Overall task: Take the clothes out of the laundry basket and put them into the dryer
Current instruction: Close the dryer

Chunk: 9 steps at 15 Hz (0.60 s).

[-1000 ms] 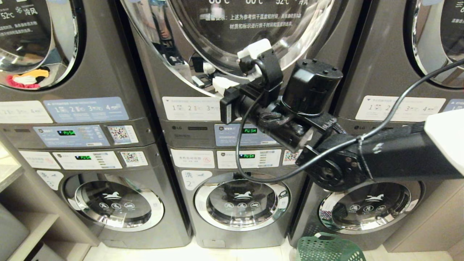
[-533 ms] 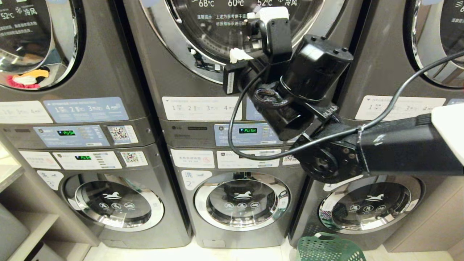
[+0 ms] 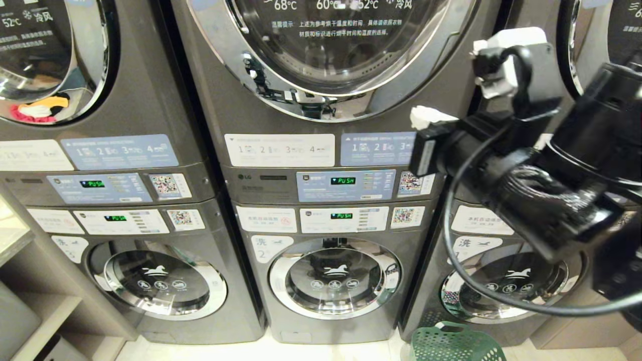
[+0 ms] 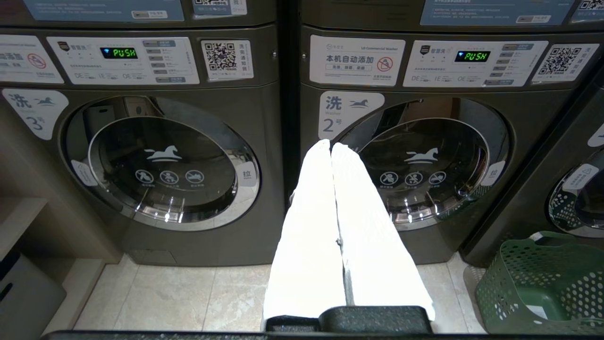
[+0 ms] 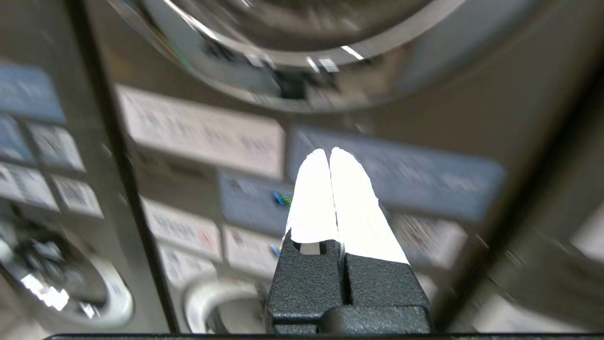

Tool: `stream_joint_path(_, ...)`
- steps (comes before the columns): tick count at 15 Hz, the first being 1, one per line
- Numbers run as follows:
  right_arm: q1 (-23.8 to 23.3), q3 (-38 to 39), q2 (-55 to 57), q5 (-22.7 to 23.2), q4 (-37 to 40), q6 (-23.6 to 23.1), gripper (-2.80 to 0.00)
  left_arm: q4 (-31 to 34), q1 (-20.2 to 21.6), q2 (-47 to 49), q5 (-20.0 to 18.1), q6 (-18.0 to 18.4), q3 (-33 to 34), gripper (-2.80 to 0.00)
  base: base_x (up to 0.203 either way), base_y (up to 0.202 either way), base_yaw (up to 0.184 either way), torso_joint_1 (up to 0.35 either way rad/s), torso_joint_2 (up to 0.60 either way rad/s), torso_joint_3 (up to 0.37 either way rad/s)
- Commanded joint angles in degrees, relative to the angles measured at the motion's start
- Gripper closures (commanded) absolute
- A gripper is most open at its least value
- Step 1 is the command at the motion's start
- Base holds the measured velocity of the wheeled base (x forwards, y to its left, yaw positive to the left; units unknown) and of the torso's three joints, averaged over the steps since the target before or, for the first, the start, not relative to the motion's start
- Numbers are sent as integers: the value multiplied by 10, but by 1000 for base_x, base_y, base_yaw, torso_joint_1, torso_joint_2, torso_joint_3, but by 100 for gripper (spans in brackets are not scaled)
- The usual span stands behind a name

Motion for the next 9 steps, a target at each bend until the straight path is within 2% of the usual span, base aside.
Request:
stream_joint_path(1, -18, 75, -115, -10, 21, 4, 0, 0, 0, 1, 0, 0, 1, 0, 0, 0, 0, 0, 0, 0)
stream_joint_path(3, -53, 98, -175, -10, 79, 12, 0, 0, 0, 1, 0, 0, 1, 0, 0, 0, 0, 0, 0, 0)
stream_joint_path(5, -129, 106, -211, 16, 153, 21, 0, 0, 0, 1, 0, 0, 1, 0, 0, 0, 0, 0, 0, 0)
stream_joint_path(7, -256, 123, -269, 81, 267, 44, 0, 0, 0, 1, 0, 0, 1, 0, 0, 0, 0, 0, 0, 0)
stream_joint_path(9, -402, 145, -366, 185, 387, 63, 0, 0, 0, 1, 0, 0, 1, 0, 0, 0, 0, 0, 0, 0)
